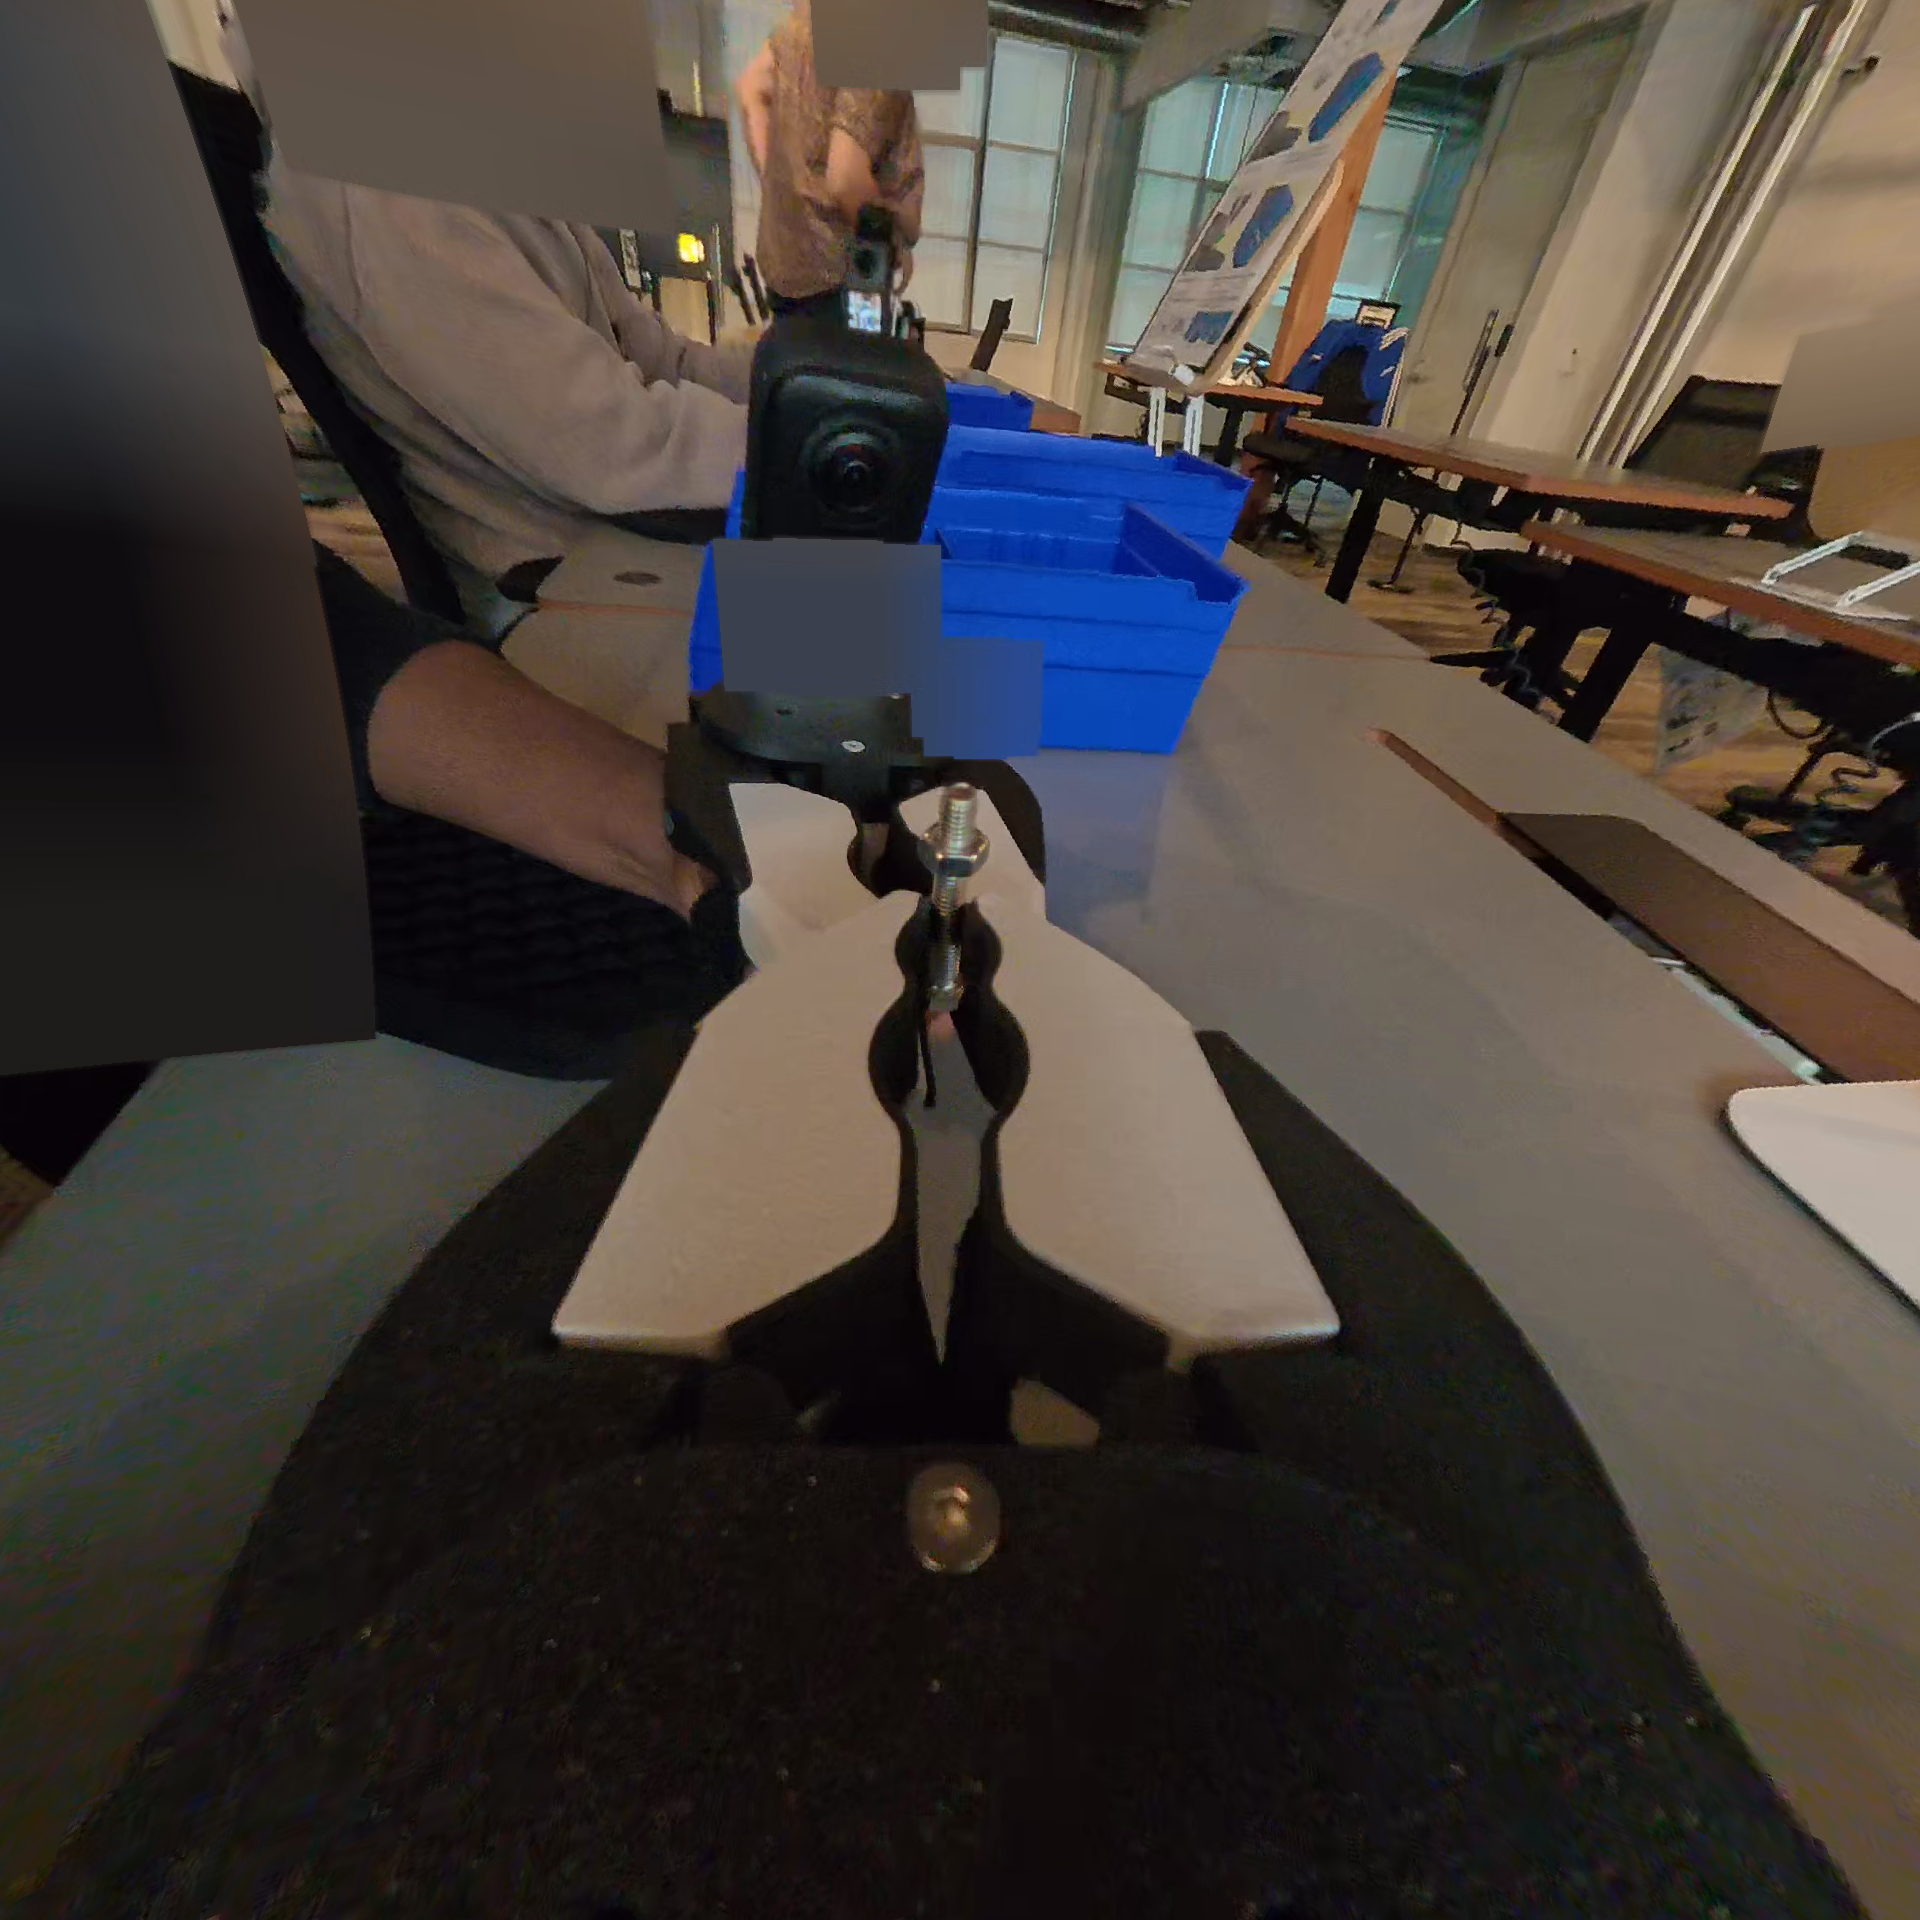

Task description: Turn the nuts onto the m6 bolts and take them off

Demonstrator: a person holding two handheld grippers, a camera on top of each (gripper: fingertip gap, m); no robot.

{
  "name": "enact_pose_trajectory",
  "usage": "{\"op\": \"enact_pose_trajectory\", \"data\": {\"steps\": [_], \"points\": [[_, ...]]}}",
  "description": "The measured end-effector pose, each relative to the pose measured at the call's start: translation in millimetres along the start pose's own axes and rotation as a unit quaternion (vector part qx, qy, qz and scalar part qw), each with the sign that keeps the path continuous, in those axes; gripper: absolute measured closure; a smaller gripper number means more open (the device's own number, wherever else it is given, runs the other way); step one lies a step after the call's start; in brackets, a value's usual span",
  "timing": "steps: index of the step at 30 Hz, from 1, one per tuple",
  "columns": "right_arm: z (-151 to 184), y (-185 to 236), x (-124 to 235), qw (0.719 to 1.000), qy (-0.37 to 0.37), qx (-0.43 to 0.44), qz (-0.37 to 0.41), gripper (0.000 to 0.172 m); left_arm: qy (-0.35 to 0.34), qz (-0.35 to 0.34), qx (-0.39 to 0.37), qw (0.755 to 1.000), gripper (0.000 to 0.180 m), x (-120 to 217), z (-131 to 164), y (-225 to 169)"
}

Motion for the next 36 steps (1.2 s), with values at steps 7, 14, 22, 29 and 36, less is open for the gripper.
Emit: {"op": "enact_pose_trajectory", "data": {"steps": [7,14,22,29,36], "points": [[-25,-21,25,0.999,-0.007,0.008,0.052,0.167,-0.018,-0.022,0.014,0.999,0.12,-1,-3,7],[-47,-89,122,0.969,0.082,-0.046,0.228,0.167,-0.016,-0.053,0.013,0.998,0.093,-1,-3,13],[-37,-165,267,0.876,0.253,-0.166,0.376,0.167,-0.006,-0.051,0.015,0.999,0.08,-2,-1,14],[30,-190,320,0.783,0.377,-0.319,0.378,0.167,0.001,-0.053,0.015,0.998,0.069,-3,0,14],[76,-198,326,0.716,0.46,-0.386,0.357,0.167,0.013,-0.058,0.012,0.998,0.058,-5,2,14]]}}
Point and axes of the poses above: each gripper's, where its closed fingertips meet, x back along the fingers, z out of its underside, y = z × x across the jaws, the point moved 3 cm from there along x, back along the fingers, and after that the axes turned 7 degrees about -y, right-handed, at the moved point
